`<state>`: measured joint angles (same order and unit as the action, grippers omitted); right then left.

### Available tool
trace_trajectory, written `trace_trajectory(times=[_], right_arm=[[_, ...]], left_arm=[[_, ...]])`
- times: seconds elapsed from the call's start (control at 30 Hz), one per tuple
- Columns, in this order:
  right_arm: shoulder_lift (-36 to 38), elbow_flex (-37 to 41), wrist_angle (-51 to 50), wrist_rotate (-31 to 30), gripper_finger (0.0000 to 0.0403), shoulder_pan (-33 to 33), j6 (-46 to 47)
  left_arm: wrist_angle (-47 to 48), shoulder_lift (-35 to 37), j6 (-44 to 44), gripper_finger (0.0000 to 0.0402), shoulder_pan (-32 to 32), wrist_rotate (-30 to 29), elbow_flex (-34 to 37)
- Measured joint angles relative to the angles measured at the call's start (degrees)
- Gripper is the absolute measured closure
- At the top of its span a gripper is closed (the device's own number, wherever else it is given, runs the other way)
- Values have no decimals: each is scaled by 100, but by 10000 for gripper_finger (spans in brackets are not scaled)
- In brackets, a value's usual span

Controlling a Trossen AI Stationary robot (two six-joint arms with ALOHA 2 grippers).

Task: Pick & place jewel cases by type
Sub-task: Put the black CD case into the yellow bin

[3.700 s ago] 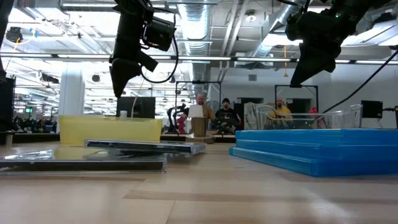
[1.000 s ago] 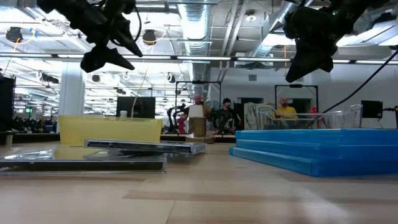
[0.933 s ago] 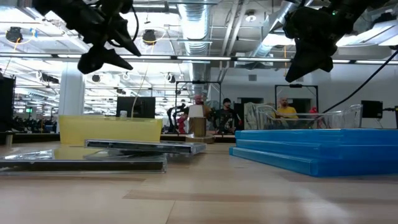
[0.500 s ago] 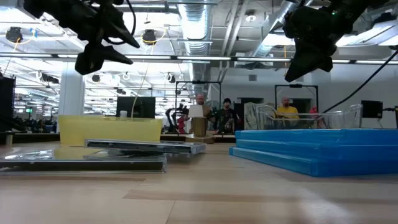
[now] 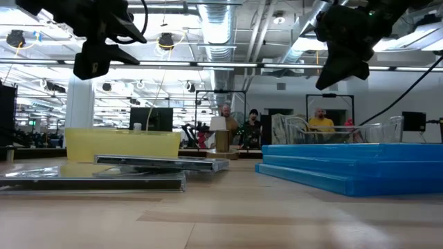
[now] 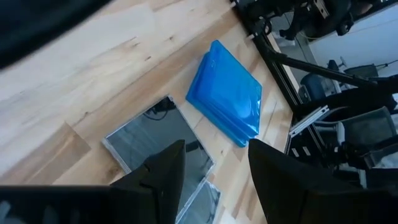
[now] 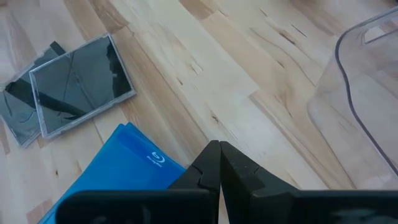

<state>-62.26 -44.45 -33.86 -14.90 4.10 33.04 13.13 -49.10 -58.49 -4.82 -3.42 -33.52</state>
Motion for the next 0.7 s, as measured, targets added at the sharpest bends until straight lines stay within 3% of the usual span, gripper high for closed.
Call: trace_trajectory(times=[0.27, 0.7], right_arm=[[0, 0, 214, 29, 403, 0, 316], [-408, 6, 1065, 1043, 403, 100, 1036]], left_arm=[[56, 0, -473, 233, -293, 265, 0], [1145, -2, -2382, 233, -1242, 48, 0]])
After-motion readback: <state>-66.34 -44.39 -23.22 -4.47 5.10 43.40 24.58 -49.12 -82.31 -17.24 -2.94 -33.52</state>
